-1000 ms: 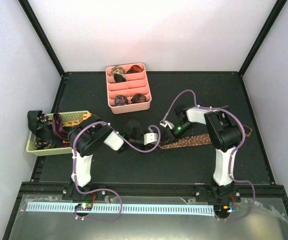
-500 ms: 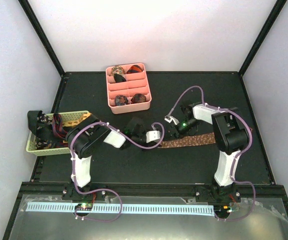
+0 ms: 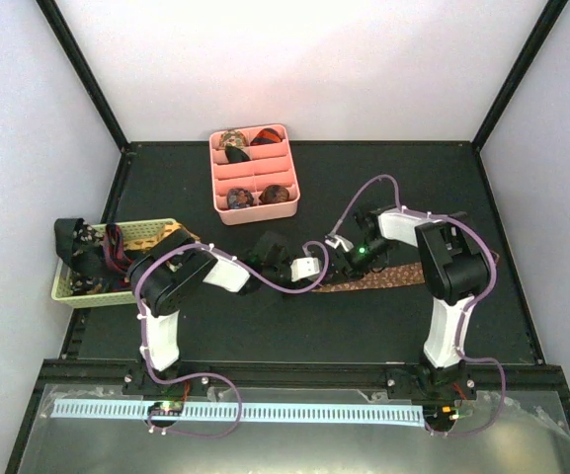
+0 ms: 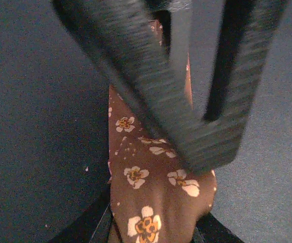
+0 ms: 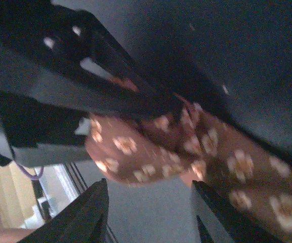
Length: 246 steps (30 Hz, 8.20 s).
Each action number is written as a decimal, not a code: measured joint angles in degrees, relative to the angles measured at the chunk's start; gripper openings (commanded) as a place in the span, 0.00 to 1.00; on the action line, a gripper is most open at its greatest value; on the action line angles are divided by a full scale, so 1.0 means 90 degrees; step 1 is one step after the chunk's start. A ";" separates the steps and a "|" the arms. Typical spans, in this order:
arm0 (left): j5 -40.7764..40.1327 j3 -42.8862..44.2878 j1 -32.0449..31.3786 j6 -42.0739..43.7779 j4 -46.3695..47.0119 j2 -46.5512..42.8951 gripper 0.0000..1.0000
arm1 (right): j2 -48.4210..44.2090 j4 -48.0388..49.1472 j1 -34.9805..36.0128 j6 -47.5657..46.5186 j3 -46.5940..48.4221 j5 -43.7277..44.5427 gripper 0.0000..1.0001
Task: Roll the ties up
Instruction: Roll the tie at the center of the board.
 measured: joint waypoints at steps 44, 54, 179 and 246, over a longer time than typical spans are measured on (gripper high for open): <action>0.0000 -0.0743 -0.0002 -0.0129 0.0379 -0.0780 0.96 | -0.0090 0.0279 -0.0022 0.0085 -0.0432 -0.0245 0.02; 0.0092 -0.0741 -0.0143 -0.0090 0.0362 -0.0969 0.99 | -0.0216 0.0272 0.0053 0.0024 -0.0508 -0.0364 0.02; -0.0515 -0.0469 -0.0282 -0.0724 0.1445 0.0151 0.92 | 0.0406 -0.0301 -0.0304 0.0046 0.0143 -0.0039 0.02; -0.0935 -0.0257 -0.0350 -0.0563 0.0041 -0.0318 0.31 | 0.0095 -0.0549 -0.0355 -0.0192 0.0306 -0.0549 0.47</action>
